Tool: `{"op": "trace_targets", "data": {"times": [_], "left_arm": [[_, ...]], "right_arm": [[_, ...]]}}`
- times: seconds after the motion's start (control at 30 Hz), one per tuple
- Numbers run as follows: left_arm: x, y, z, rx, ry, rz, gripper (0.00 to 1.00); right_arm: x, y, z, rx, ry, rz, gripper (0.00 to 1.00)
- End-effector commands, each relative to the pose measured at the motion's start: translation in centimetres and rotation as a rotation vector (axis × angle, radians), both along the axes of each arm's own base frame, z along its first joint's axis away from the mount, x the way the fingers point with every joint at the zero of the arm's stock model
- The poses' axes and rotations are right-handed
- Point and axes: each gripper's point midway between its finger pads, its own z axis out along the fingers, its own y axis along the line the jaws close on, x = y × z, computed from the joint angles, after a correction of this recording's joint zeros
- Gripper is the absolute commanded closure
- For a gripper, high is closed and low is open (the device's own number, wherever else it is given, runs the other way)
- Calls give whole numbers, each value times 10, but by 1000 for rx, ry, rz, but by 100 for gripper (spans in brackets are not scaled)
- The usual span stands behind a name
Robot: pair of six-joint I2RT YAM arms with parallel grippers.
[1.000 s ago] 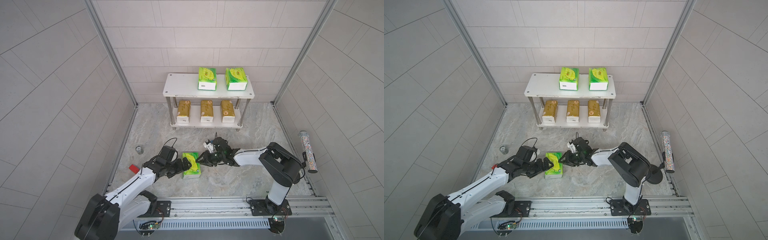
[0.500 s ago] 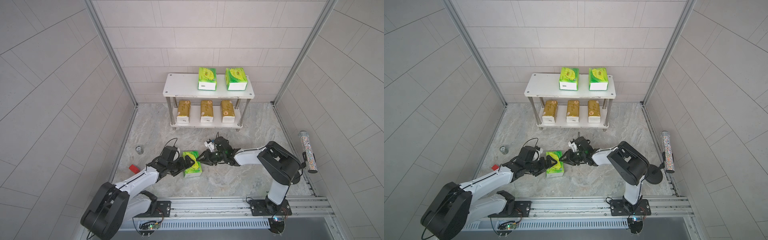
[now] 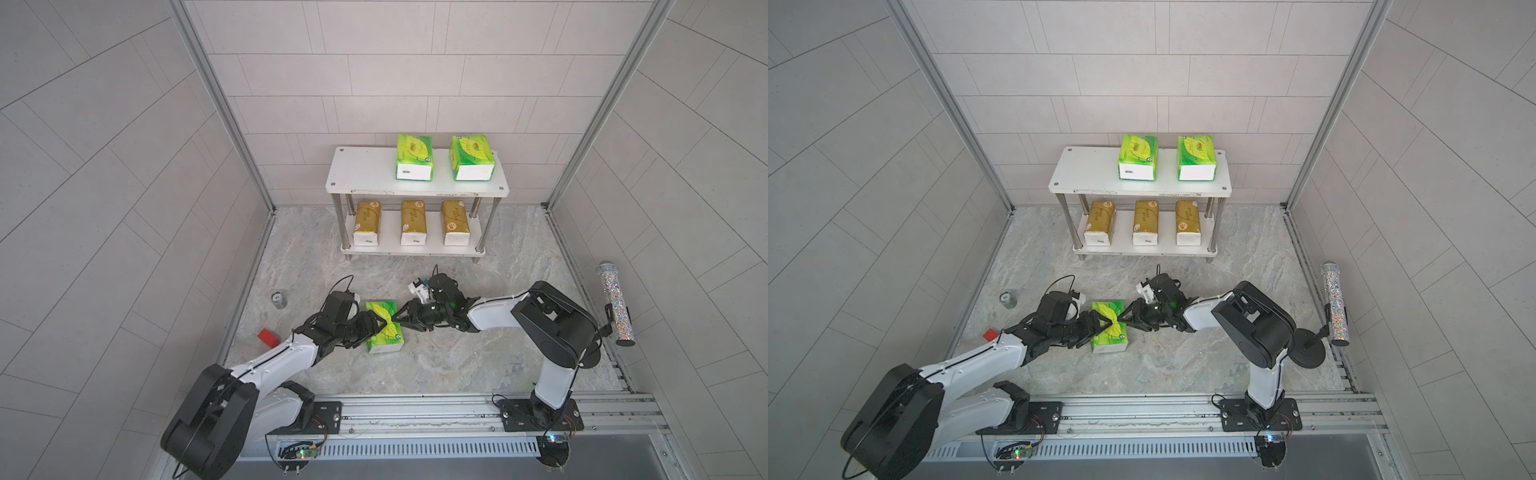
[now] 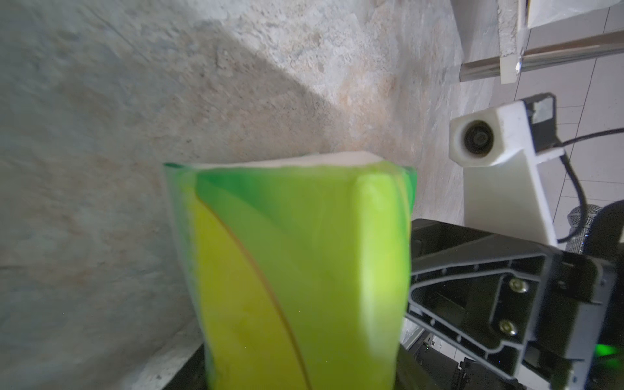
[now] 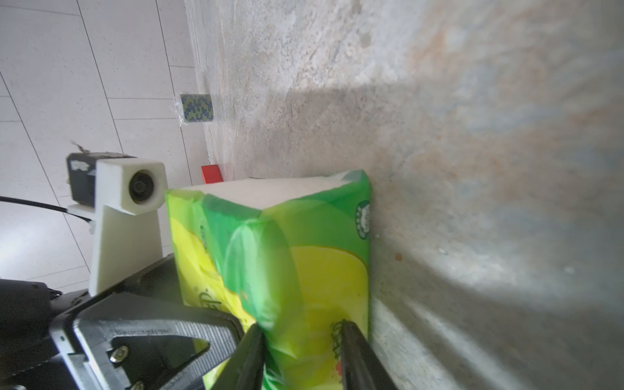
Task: Place the tissue boxes on the shelf by color
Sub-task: Pick up the box of tissues from the center of the board, then place a box of tissues on the shelf.
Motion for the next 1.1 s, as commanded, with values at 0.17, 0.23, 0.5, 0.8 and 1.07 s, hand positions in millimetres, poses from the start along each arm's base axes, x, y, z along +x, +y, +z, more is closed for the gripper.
{"op": "trace_targets", "data": {"times": [0.17, 0.23, 0.5, 0.8, 1.07], "left_arm": [[16, 21, 61, 163, -159, -18, 42], [19, 27, 77, 202, -194, -29, 42], [40, 23, 184, 185, -383, -48, 40], [86, 25, 343, 242, -659, 23, 38], [165, 38, 388, 163, -697, 143, 37]], "right_arm": [[20, -28, 40, -87, -91, -53, 29], [31, -41, 74, -49, -157, -90, 26], [43, -122, 163, -149, -351, -196, 19], [31, -138, 156, -236, -332, -167, 19], [11, -135, 155, -302, -329, -72, 20]]}}
